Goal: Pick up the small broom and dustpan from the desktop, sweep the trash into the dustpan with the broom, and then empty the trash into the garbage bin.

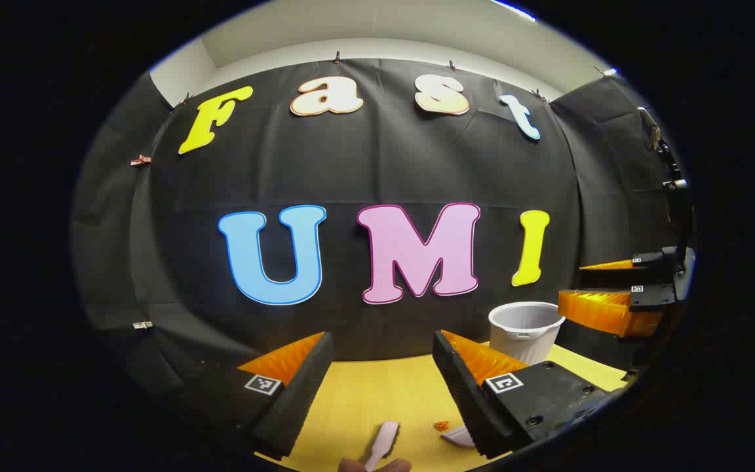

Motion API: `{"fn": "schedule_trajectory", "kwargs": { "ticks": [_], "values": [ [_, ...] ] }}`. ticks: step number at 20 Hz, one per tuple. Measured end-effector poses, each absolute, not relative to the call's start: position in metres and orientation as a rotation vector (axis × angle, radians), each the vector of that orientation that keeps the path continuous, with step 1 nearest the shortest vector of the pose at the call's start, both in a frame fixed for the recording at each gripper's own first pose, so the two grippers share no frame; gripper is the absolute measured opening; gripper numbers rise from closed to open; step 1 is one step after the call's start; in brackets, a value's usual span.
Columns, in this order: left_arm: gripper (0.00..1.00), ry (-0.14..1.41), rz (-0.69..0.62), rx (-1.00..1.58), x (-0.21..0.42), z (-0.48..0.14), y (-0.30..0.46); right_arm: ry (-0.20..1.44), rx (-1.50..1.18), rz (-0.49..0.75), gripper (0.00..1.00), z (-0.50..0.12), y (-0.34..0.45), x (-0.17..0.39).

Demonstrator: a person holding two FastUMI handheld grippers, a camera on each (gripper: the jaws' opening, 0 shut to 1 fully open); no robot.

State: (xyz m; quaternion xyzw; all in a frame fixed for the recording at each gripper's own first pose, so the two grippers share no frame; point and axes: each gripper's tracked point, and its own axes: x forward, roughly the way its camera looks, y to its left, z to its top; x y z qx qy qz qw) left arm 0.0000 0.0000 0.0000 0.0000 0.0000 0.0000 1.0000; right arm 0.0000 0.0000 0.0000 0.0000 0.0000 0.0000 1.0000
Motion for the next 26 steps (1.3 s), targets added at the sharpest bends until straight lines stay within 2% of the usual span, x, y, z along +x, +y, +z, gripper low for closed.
{"fn": "schedule_trajectory", "kwargs": {
  "ticks": [15,19,26],
  "values": [
    [0.97,-0.030,-0.140,0.036,0.008,-0.005,-0.002,0.050,-0.007,-0.056,0.89,-0.005,0.021,0.006],
    [0.97,-0.017,-0.129,0.065,0.016,-0.010,-0.002,0.218,0.007,-0.015,0.89,-0.059,0.021,-0.016],
    [0.97,0.030,-0.141,0.063,0.024,-0.034,-0.009,0.565,0.044,0.018,0.89,-0.193,0.030,-0.085]
  ]
}}
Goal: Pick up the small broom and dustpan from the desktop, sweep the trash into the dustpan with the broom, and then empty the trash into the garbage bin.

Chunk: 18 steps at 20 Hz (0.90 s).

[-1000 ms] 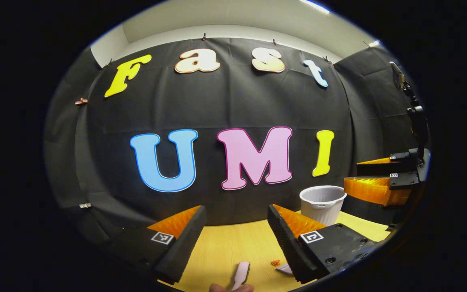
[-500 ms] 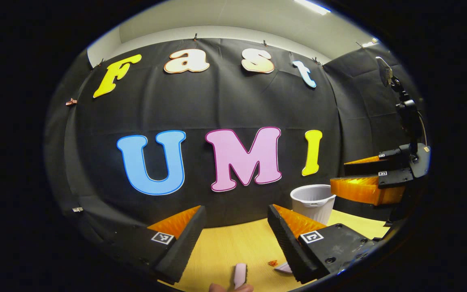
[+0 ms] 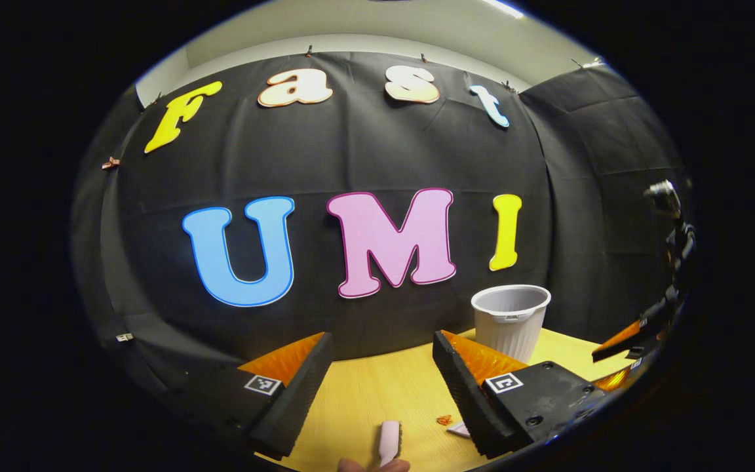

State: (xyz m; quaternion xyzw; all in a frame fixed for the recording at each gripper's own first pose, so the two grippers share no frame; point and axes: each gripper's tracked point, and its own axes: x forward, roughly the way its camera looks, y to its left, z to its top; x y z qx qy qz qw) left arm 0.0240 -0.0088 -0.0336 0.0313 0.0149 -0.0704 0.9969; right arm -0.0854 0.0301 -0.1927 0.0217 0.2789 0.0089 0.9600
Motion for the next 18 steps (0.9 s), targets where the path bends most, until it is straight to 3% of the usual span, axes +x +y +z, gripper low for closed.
{"fn": "schedule_trajectory", "kwargs": {
  "ticks": [12,18],
  "values": [
    [0.97,0.107,-0.098,0.076,0.002,-0.063,0.008,1.071,0.166,-0.131,0.85,-0.401,0.000,-0.109],
    [0.97,0.136,-0.042,0.070,-0.005,-0.071,0.020,1.222,0.182,-0.119,0.80,-0.449,0.005,-0.089]
  ]
}}
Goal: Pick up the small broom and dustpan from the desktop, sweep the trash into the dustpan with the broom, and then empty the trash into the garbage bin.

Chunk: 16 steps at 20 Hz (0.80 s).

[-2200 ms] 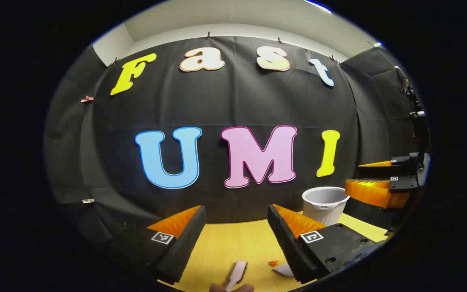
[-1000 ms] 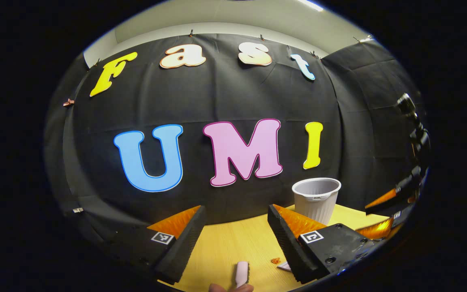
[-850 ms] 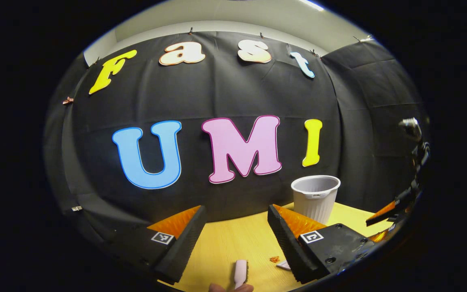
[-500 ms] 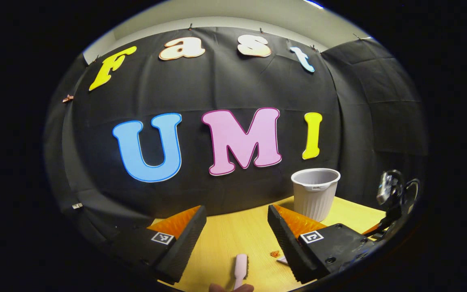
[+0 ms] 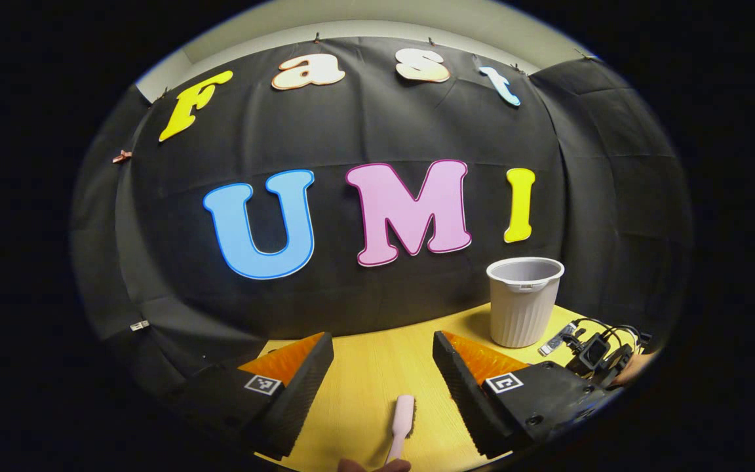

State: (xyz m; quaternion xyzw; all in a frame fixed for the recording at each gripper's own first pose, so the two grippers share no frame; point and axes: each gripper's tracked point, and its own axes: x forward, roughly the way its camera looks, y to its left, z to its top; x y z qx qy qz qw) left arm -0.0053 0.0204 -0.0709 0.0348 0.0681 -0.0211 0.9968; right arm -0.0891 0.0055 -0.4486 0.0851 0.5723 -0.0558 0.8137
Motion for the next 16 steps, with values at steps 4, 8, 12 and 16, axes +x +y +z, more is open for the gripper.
{"fn": "schedule_trajectory", "kwargs": {
  "ticks": [4,8,12,16],
  "values": [
    [0.97,0.145,0.006,0.070,-0.007,-0.074,0.029,1.252,0.181,-0.114,0.76,-0.456,0.005,-0.077],
    [0.97,0.168,0.070,0.080,-0.008,-0.083,0.036,1.248,0.167,-0.092,0.42,-0.457,0.004,-0.072],
    [0.97,0.206,0.147,0.084,-0.011,-0.100,0.043,1.192,0.150,-0.042,0.39,-0.455,0.005,-0.068],
    [0.97,0.278,0.177,0.055,-0.015,-0.127,0.043,1.192,0.158,0.022,0.37,-0.451,0.003,-0.071]
  ]
}}
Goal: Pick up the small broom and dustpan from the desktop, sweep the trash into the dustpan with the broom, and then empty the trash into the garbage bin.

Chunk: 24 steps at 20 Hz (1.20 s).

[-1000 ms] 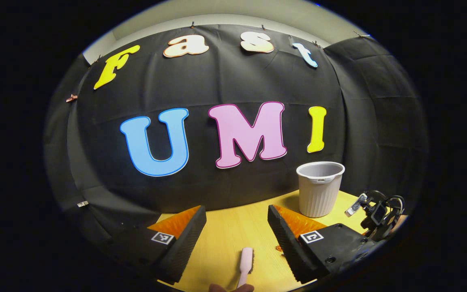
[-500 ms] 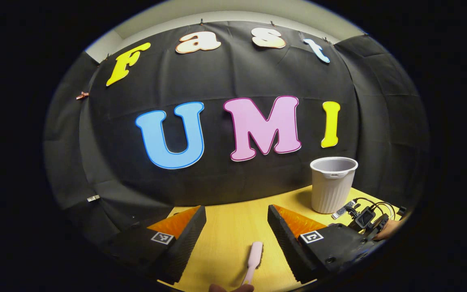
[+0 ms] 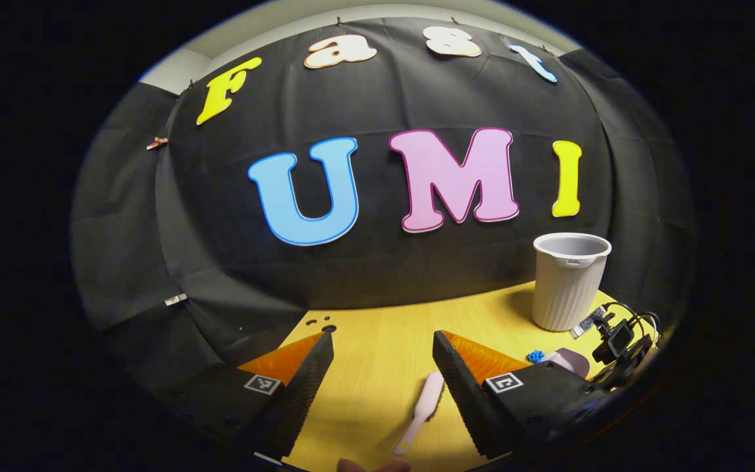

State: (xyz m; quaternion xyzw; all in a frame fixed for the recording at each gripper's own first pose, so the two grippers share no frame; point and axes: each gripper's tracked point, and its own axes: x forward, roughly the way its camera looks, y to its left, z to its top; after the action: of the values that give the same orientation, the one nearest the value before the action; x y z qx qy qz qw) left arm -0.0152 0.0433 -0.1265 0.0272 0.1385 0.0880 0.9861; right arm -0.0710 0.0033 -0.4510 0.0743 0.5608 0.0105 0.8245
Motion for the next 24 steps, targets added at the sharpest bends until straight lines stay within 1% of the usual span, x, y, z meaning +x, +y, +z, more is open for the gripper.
{"fn": "schedule_trajectory", "kwargs": {
  "ticks": [2,3,4,5,7,8,9,13,15,17,18,19,24],
  "values": [
    [0.97,0.324,0.166,0.047,-0.015,-0.144,0.043,1.183,0.157,0.058,0.37,-0.445,0.003,-0.075],
    [0.97,0.355,0.156,0.049,-0.016,-0.155,0.044,1.174,0.148,0.070,0.33,-0.442,0.001,-0.079],
    [0.98,0.388,0.138,0.052,-0.016,-0.167,0.044,1.159,0.135,0.076,0.42,-0.439,-0.002,-0.080],
    [0.98,0.423,0.115,0.055,-0.016,-0.181,0.041,1.142,0.121,0.085,0.37,-0.434,-0.004,-0.082],
    [0.97,0.485,0.061,0.068,-0.013,-0.211,0.035,1.098,0.093,0.101,0.37,-0.421,-0.009,-0.083],
    [0.96,0.512,0.038,0.081,-0.010,-0.225,0.031,1.079,0.090,0.104,0.32,-0.414,-0.011,-0.085],
    [0.96,0.542,0.013,0.095,-0.009,-0.242,0.028,1.063,0.091,0.103,0.37,-0.408,-0.012,-0.087],
    [0.96,0.688,-0.096,0.099,0.000,-0.307,0.005,1.019,0.074,0.089,0.37,-0.392,-0.021,-0.089],
    [0.93,0.753,-0.141,0.058,0.006,-0.335,-0.006,1.011,0.091,0.081,0.37,-0.387,-0.022,-0.088],
    [0.90,0.821,-0.136,0.025,0.010,-0.357,-0.004,1.010,0.097,0.074,0.37,-0.386,-0.027,-0.090],
    [0.90,0.859,-0.131,0.017,0.014,-0.369,-0.002,1.011,0.097,0.069,0.41,-0.386,-0.030,-0.092],
    [0.89,0.893,-0.132,0.009,0.016,-0.380,-0.002,1.011,0.099,0.065,0.37,-0.386,-0.031,-0.093],
    [0.88,1.003,-0.167,0.005,0.029,-0.416,-0.005,1.028,0.105,0.073,0.37,-0.386,-0.030,-0.099]
  ]
}}
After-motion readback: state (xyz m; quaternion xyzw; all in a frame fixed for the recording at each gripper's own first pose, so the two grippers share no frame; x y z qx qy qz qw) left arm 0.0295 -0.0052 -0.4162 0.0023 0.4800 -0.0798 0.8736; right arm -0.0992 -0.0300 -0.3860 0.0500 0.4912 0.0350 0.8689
